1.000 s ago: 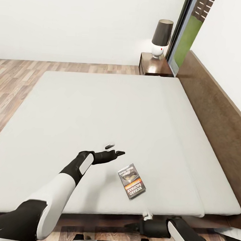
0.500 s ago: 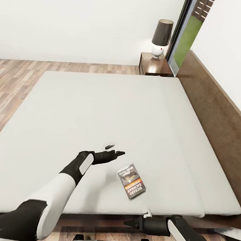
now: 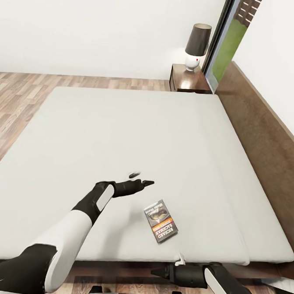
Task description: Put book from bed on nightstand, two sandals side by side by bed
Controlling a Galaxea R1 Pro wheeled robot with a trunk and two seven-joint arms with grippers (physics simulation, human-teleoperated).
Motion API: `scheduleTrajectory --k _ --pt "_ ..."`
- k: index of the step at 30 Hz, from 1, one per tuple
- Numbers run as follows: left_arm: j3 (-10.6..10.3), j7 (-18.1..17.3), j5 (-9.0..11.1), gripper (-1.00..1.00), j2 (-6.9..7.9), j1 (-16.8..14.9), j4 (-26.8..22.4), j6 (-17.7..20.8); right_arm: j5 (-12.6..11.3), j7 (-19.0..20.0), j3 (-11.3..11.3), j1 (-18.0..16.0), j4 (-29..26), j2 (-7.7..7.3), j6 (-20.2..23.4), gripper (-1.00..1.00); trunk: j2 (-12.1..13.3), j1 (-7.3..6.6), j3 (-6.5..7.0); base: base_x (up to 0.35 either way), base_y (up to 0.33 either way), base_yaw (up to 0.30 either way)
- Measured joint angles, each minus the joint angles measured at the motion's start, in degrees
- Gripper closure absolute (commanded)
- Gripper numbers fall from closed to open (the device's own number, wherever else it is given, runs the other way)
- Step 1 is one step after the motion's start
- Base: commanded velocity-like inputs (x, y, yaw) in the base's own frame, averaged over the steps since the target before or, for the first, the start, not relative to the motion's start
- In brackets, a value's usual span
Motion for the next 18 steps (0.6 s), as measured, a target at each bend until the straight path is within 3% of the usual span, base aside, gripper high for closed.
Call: scheduleTrajectory --k 9,13,15,17,18 --pt "0.04 -0.72 -0.03 -1.00 0.00 0.00 -0.20 -0.02 -0.04 0.00 -0.02 0.00 -0.04 -0.04 0.00 -1.00 0.00 0.00 0.00 0.000 0.000 0.000" --pt "0.06 0.80 -0.33 -1.00 0.00 0.00 -0.17 -0.13 -0.06 0.00 -0.02 0.00 -0.04 -0.03 0.00 -1.00 0.00 0.00 0.00 0.000 0.000 0.000" --pt "0.11 3.90 -0.50 -1.00 0.00 0.00 -0.15 -0.17 -0.06 0.00 0.00 0.00 -0.04 -0.04 0.00 -1.00 0.00 0.00 0.00 0.000 0.000 0.000" --pt "0.19 13.03 -0.34 -1.00 0.01 0.00 -0.07 -0.22 -0.04 0.00 0.00 0.00 -0.04 -0.04 0.00 -1.00 0.00 0.00 0.00 0.000 0.000 0.000" --pt "0.21 15.19 -0.21 -1.00 0.00 0.00 -0.06 -0.21 -0.05 0.00 -0.01 0.00 -0.04 -0.04 0.00 -1.00 0.00 0.00 0.00 0.000 0.000 0.000"
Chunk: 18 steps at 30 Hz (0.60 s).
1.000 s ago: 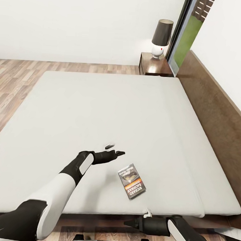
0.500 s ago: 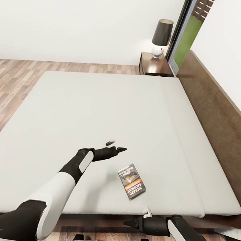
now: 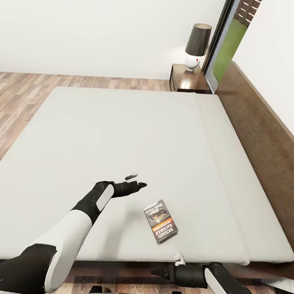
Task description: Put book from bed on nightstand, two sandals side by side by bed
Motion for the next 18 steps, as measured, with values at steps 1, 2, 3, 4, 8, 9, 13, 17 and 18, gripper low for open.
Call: scheduleTrajectory --k 1,2,3,4,8,9,13,17,18 --pt "0.00 0.86 0.06 -1.00 0.00 0.00 0.00 0.01 0.01 0.00 -0.01 0.00 0.00 0.00 0.00 -1.00 0.00 0.00 0.00 0.000 0.000 0.000" --pt "0.01 2.02 0.10 -1.00 0.00 0.00 0.00 0.01 0.01 0.00 -0.02 0.00 0.00 0.00 0.00 -1.00 0.00 0.00 0.00 0.000 0.000 0.000" --pt "0.01 2.79 0.14 -1.00 0.00 0.00 0.01 0.03 0.02 0.00 -0.03 0.00 0.00 0.00 0.00 -1.00 0.00 0.00 0.00 0.000 0.000 0.000" --pt "0.02 3.24 0.16 -1.00 0.00 0.00 0.04 0.06 0.00 0.00 -0.02 0.00 0.00 0.00 0.00 -1.00 0.00 0.00 0.00 0.000 0.000 0.000" --pt "-0.03 3.78 0.26 -1.00 0.00 0.00 0.28 0.12 -0.01 0.00 -0.01 0.00 0.00 0.00 0.00 -1.00 0.00 0.00 0.00 0.000 0.000 0.000" --pt "-0.03 3.80 0.26 -1.00 0.00 0.00 0.31 0.14 -0.01 0.00 0.00 0.00 0.00 0.00 0.00 -1.00 0.00 0.00 0.00 0.000 0.000 0.000" --pt "-0.11 3.96 0.23 -1.00 0.00 0.00 0.87 0.12 -0.04 0.00 -0.04 0.00 0.00 0.00 0.00 -1.00 0.00 0.00 0.00 0.000 0.000 0.000" --pt "-0.13 3.93 0.22 -1.00 -0.01 0.00 2.15 0.12 -0.04 0.00 -0.05 -0.01 0.00 0.00 0.00 -1.00 -1.59 0.88 -0.71 0.000 0.000 0.000" --pt "-0.14 3.91 0.21 -1.00 -0.01 0.00 2.27 0.12 -0.04 0.00 -0.05 -0.01 0.00 -0.01 0.00 -1.00 -1.99 1.10 -0.89 0.000 0.000 0.000"
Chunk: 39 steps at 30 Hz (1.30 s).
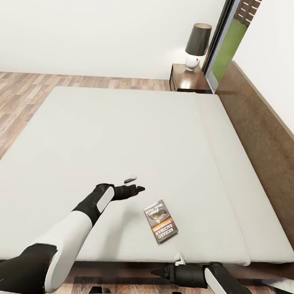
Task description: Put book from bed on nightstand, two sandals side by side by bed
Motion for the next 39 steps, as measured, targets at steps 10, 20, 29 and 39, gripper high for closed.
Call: scheduleTrajectory --k 10,20,29,39 --pt "0.00 -0.19 0.00 -1.00 0.00 0.00 0.24 0.09 0.00 0.00 0.01 0.01 0.00 0.00 0.00 -1.00 -4.02 2.20 -1.80 0.000 0.000 0.000" --pt "0.00 -0.28 0.01 -1.00 0.00 0.00 0.29 0.09 0.00 0.01 0.04 0.01 0.00 0.00 0.00 -1.00 -7.25 3.96 -3.24 0.000 0.000 0.000" --pt "-0.13 -8.23 -0.10 -1.00 0.00 0.00 0.15 0.05 0.00 0.01 0.05 0.01 0.00 0.00 0.00 -1.00 -7.25 3.96 -3.24 0.000 0.000 0.000" --pt "-0.08 -13.22 -0.32 -1.00 0.00 0.00 0.19 -0.05 0.01 0.00 0.02 0.01 0.00 0.00 0.00 -1.00 -7.25 3.96 -3.24 0.000 0.000 0.000"
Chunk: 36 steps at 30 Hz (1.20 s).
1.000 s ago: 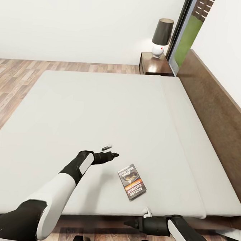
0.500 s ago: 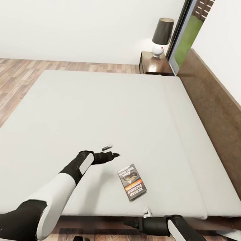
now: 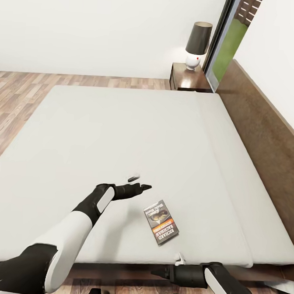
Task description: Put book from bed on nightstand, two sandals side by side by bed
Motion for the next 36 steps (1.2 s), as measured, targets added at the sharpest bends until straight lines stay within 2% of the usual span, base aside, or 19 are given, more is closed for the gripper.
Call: scheduleTrajectory --k 9,10,12,14,15,16,19,22,23,24,25,29,36 --pt "0.25 0.06 -0.15 -1.00 0.00 0.06 0.17 -0.05 -0.02 0.06 -0.02 0.00 -0.15 0.00 0.00 -1.00 0.00 0.00 0.00 0.000 0.000 0.000" --pt "0.29 -0.07 -0.20 -1.00 0.67 0.20 0.17 -0.06 -0.03 0.10 -0.04 0.00 -0.55 -0.06 0.05 -1.00 0.00 0.00 0.00 0.000 0.000 0.000" --pt "0.28 -0.31 -0.22 -1.00 3.44 0.76 0.18 -0.09 -0.06 0.15 -0.15 0.00 -2.16 -0.24 0.12 -1.00 0.00 0.00 0.00 0.000 0.000 0.000" --pt "0.25 -2.03 -0.12 -1.00 6.19 1.96 0.18 -0.07 -0.06 0.17 -0.34 -0.01 -4.41 -0.79 0.45 -1.00 0.00 0.00 0.00 0.000 0.000 0.000" --pt "0.25 -3.99 -0.09 -1.00 7.20 2.60 0.14 -0.06 -0.04 0.17 -0.38 -0.01 -5.46 -1.82 0.91 -1.00 0.00 0.00 0.00 0.000 0.000 0.000" --pt "0.24 -5.20 -0.06 -1.00 7.60 2.89 0.12 -0.02 -0.05 0.17 -0.40 0.00 -5.95 -2.51 1.23 -1.00 0.00 0.00 0.00 0.000 0.000 0.000" --pt "0.26 -12.53 -0.18 -1.00 9.15 3.97 0.07 0.05 -1.55 0.23 -1.53 -0.01 -7.69 -7.11 3.34 -1.00 0.00 0.00 0.00 0.000 0.000 0.000" --pt "0.25 -15.35 -0.33 -1.00 10.61 4.37 0.05 0.07 -4.44 0.22 -3.56 0.00 -8.10 -9.98 4.66 -1.00 0.00 0.00 0.00 0.000 0.000 0.000" --pt "0.25 -16.10 -0.47 -1.00 11.43 4.65 0.05 0.06 -5.88 0.19 -4.74 -0.01 -8.17 -11.47 5.28 -1.00 0.00 0.00 0.00 0.000 0.000 0.000" --pt "0.24 -16.97 -0.62 -1.00 12.95 5.43 0.05 0.06 -7.83 0.17 -6.58 -0.02 -8.21 -14.15 6.13 -1.00 0.00 0.00 0.00 0.000 0.000 0.000" --pt "0.24 -17.25 -0.57 -1.00 13.58 5.83 0.05 0.08 -8.41 0.15 -7.15 0.00 -8.25 -15.37 6.40 -1.00 0.00 0.00 0.00 0.000 0.000 0.000" --pt "0.19 -18.33 -0.62 -1.00 14.38 6.47 0.05 0.08 -9.17 0.13 -7.98 0.00 -8.29 -17.45 6.75 -1.00 0.00 0.00 0.00 0.000 0.000 0.000" --pt "0.11 -18.80 -0.64 -1.00 14.21 6.68 0.09 0.07 -9.33 0.13 -8.22 0.01 -8.30 -18.17 6.90 -1.00 0.00 0.00 0.00 0.000 0.000 0.000"
